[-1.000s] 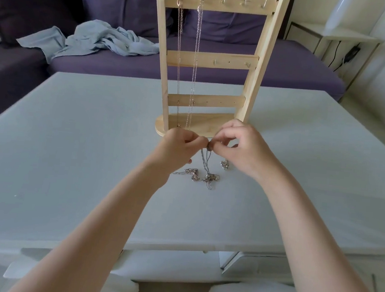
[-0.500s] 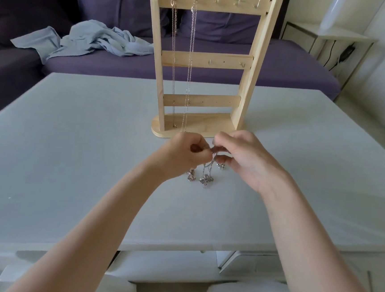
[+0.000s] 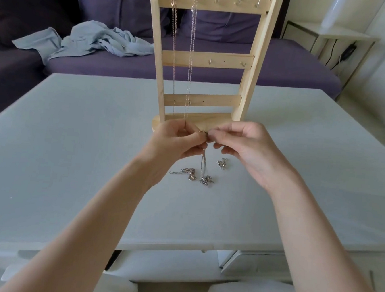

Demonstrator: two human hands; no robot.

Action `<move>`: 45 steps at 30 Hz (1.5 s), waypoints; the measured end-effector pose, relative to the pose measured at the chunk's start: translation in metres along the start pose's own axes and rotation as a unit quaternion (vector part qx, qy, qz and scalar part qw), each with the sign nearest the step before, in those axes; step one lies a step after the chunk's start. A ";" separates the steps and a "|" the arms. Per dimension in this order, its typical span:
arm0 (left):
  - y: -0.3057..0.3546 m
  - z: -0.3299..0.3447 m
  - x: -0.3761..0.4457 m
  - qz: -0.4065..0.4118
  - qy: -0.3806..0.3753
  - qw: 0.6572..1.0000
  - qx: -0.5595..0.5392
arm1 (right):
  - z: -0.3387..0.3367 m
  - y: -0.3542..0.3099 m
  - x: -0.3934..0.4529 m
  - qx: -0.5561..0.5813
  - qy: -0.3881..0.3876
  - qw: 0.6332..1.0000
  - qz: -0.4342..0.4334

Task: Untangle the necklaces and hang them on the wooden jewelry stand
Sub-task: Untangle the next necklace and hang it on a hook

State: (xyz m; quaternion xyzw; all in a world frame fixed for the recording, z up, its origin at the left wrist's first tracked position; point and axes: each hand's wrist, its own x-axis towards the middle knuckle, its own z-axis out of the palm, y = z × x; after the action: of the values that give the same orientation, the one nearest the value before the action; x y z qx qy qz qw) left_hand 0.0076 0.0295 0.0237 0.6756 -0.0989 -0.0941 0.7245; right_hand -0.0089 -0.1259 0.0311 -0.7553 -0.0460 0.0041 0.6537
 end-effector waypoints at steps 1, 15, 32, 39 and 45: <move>0.000 0.000 0.000 -0.002 0.006 1.000 -0.003 | 0.001 0.000 0.000 0.000 -0.004 1.000 -0.001; 0.002 -0.001 0.000 0.008 0.029 0.998 0.058 | 0.005 -0.001 0.001 0.012 0.012 1.000 0.020; 0.009 -0.006 -0.002 -0.043 -0.003 0.993 -0.109 | 0.001 -0.007 -0.001 0.102 0.000 0.994 0.033; 0.007 0.001 -0.004 0.003 0.036 0.999 0.040 | 0.008 -0.002 -0.001 -0.016 0.016 0.999 0.030; 0.002 0.000 -0.001 0.069 0.064 0.976 0.194 | 0.008 -0.001 0.000 -0.077 0.050 0.996 0.023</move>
State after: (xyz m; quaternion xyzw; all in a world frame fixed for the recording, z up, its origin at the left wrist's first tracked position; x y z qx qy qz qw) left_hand 0.0068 0.0301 0.0254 0.7995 -0.1155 0.0204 0.5891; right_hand -0.0092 -0.1174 0.0311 -0.8035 0.0035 -0.0223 0.5949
